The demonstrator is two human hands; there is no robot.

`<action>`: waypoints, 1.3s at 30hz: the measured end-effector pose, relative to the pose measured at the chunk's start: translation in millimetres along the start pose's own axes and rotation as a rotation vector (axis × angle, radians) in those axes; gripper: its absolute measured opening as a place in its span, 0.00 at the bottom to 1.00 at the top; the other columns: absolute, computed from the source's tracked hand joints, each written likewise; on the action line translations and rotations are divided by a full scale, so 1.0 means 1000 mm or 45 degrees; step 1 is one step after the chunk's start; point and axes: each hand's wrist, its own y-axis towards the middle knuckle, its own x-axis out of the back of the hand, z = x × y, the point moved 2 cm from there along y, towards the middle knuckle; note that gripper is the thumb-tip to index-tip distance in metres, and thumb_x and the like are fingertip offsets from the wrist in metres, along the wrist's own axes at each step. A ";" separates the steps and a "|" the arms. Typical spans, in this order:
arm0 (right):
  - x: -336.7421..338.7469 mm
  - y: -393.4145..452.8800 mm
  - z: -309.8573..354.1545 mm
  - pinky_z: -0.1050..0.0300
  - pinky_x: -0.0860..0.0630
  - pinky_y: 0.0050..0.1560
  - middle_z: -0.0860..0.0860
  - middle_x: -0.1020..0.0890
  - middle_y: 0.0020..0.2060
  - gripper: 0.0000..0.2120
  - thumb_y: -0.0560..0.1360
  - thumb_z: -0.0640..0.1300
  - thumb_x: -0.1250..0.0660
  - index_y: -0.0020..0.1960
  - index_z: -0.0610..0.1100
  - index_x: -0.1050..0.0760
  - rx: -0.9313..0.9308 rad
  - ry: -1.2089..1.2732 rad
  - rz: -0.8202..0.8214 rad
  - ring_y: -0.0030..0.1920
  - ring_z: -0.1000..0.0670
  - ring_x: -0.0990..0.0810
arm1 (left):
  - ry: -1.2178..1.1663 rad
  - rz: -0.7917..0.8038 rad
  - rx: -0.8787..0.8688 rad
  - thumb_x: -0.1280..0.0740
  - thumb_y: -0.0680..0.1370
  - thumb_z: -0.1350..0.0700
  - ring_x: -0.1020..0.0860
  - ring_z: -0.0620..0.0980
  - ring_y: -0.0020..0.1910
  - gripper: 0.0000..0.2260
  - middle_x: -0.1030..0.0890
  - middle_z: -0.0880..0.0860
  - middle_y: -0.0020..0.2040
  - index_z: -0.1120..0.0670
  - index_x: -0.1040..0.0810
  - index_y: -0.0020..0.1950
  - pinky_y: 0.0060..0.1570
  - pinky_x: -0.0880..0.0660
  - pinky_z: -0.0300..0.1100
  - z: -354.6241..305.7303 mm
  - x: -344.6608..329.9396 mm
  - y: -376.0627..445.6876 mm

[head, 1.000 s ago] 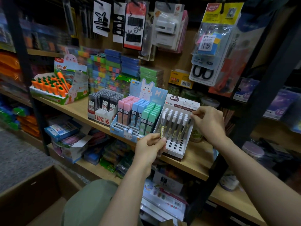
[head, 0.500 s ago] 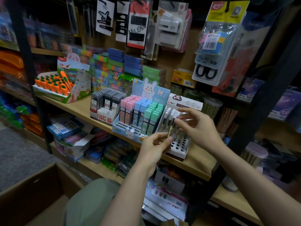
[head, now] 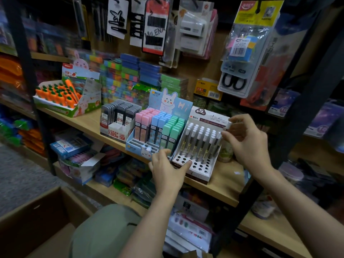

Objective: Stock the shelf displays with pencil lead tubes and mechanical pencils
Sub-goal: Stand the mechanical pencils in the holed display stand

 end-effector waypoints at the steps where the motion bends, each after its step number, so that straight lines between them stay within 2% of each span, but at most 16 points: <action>1: -0.005 -0.002 -0.004 0.74 0.25 0.45 0.60 0.20 0.42 0.16 0.72 0.42 0.26 0.55 0.53 0.28 0.012 0.002 -0.009 0.45 0.64 0.20 | 0.026 0.009 0.018 0.24 0.68 0.42 0.36 0.52 0.66 0.29 0.31 0.50 0.64 0.50 0.30 0.64 0.58 0.33 0.43 0.000 -0.002 0.000; 5: -0.021 -0.005 -0.016 0.74 0.26 0.44 0.59 0.21 0.43 0.16 0.73 0.41 0.26 0.55 0.52 0.28 0.025 -0.012 -0.003 0.46 0.63 0.20 | 0.096 0.025 -0.021 0.26 0.69 0.41 0.37 0.51 0.67 0.32 0.31 0.50 0.66 0.52 0.31 0.68 0.63 0.33 0.45 0.002 -0.010 0.001; 11: -0.026 -0.007 -0.023 0.73 0.25 0.43 0.57 0.19 0.41 0.11 0.75 0.42 0.28 0.50 0.54 0.29 0.025 0.003 -0.039 0.43 0.61 0.19 | 0.162 0.052 -0.046 0.26 0.69 0.39 0.38 0.50 0.66 0.33 0.32 0.49 0.64 0.51 0.32 0.68 0.61 0.32 0.44 0.004 -0.016 0.000; 16: -0.024 -0.006 -0.023 0.71 0.25 0.41 0.59 0.20 0.38 0.06 0.76 0.44 0.30 0.46 0.50 0.27 -0.048 -0.067 -0.051 0.41 0.60 0.19 | 0.180 0.033 -0.046 0.25 0.68 0.40 0.38 0.51 0.65 0.32 0.33 0.49 0.64 0.50 0.33 0.66 0.59 0.31 0.44 0.005 -0.020 0.002; 19: -0.024 0.002 -0.024 0.56 0.22 0.46 0.52 0.18 0.38 0.04 0.76 0.45 0.30 0.44 0.45 0.22 -0.124 -0.185 -0.026 0.41 0.53 0.19 | 0.184 0.030 -0.041 0.25 0.68 0.40 0.38 0.51 0.65 0.32 0.33 0.49 0.64 0.51 0.33 0.66 0.60 0.31 0.44 0.005 -0.021 0.003; 21: -0.025 0.007 -0.024 0.52 0.22 0.47 0.50 0.18 0.41 0.06 0.76 0.46 0.30 0.45 0.44 0.20 -0.139 -0.223 -0.031 0.42 0.52 0.20 | 0.180 0.034 -0.038 0.25 0.68 0.40 0.38 0.51 0.65 0.32 0.33 0.49 0.64 0.50 0.33 0.65 0.60 0.31 0.45 0.006 -0.020 0.003; 24: -0.029 0.005 -0.025 0.56 0.22 0.46 0.50 0.18 0.41 0.05 0.76 0.45 0.30 0.45 0.44 0.19 -0.132 -0.219 -0.047 0.41 0.53 0.20 | 0.166 0.037 -0.034 0.25 0.68 0.40 0.38 0.51 0.65 0.32 0.34 0.49 0.64 0.50 0.32 0.65 0.59 0.31 0.44 0.006 -0.020 0.003; 27: -0.031 0.000 -0.026 0.66 0.27 0.41 0.51 0.19 0.41 0.03 0.76 0.44 0.30 0.44 0.45 0.21 -0.116 -0.208 -0.071 0.40 0.55 0.21 | 0.162 0.040 -0.032 0.24 0.68 0.41 0.38 0.50 0.65 0.32 0.34 0.49 0.64 0.50 0.32 0.65 0.60 0.31 0.44 0.006 -0.021 0.004; 31: -0.036 0.003 -0.028 0.63 0.30 0.41 0.50 0.19 0.40 0.03 0.75 0.44 0.30 0.44 0.46 0.21 -0.141 -0.249 -0.018 0.41 0.52 0.21 | 0.171 0.040 -0.032 0.25 0.68 0.41 0.38 0.50 0.65 0.32 0.34 0.49 0.64 0.50 0.33 0.65 0.59 0.32 0.44 0.006 -0.021 0.003; 33: -0.037 0.002 -0.028 0.61 0.29 0.41 0.50 0.19 0.40 0.03 0.76 0.44 0.30 0.45 0.45 0.20 -0.144 -0.261 -0.008 0.41 0.52 0.21 | 0.172 0.042 -0.037 0.25 0.68 0.41 0.38 0.51 0.65 0.31 0.34 0.49 0.64 0.50 0.33 0.65 0.59 0.32 0.44 0.006 -0.021 0.003; 35: -0.035 -0.003 -0.026 0.56 0.23 0.44 0.52 0.21 0.42 0.03 0.77 0.44 0.31 0.47 0.45 0.20 -0.130 -0.269 -0.014 0.41 0.53 0.22 | 0.187 0.038 -0.041 0.25 0.68 0.41 0.38 0.51 0.65 0.31 0.34 0.49 0.64 0.49 0.33 0.65 0.59 0.32 0.44 0.006 -0.021 0.004; 37: -0.032 -0.011 -0.027 0.53 0.20 0.51 0.53 0.24 0.47 0.08 0.78 0.44 0.33 0.55 0.44 0.20 -0.153 -0.250 0.021 0.45 0.54 0.22 | 0.209 0.025 -0.064 0.25 0.68 0.41 0.38 0.50 0.65 0.31 0.34 0.49 0.64 0.50 0.33 0.65 0.58 0.32 0.43 0.007 -0.022 0.004; 39: -0.028 -0.020 -0.026 0.57 0.24 0.57 0.53 0.28 0.54 0.16 0.78 0.44 0.33 0.66 0.45 0.24 -0.143 -0.219 0.095 0.51 0.55 0.24 | 0.208 -0.001 -0.145 0.25 0.69 0.42 0.39 0.50 0.65 0.30 0.35 0.50 0.63 0.50 0.33 0.65 0.56 0.33 0.41 0.003 -0.020 0.001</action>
